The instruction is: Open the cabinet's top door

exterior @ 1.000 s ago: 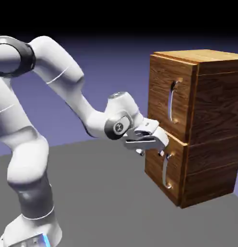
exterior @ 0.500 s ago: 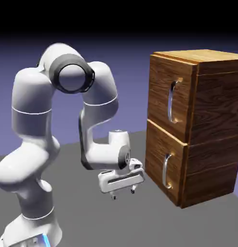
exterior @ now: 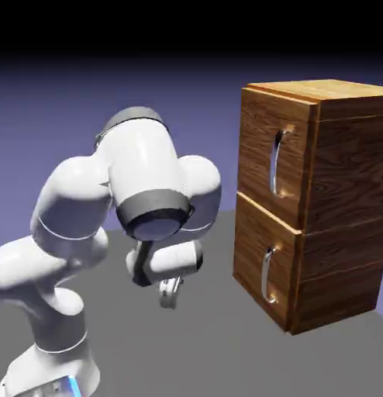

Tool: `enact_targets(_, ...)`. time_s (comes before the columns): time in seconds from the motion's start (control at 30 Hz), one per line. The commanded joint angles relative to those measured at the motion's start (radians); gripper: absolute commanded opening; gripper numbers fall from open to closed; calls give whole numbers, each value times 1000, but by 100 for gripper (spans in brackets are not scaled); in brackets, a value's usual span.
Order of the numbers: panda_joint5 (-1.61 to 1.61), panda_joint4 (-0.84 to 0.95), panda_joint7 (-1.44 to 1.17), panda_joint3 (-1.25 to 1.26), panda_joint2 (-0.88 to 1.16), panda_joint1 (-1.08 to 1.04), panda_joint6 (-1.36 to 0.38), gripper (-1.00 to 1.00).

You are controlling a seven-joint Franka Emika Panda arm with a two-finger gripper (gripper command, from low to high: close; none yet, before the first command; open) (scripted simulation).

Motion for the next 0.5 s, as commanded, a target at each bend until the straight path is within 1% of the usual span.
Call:
enact_targets(0.0,-44,2,-28,32,34,-32,-10,0)
enact_targets(0.47,-652,24,-417,480,515,-485,-152,0)
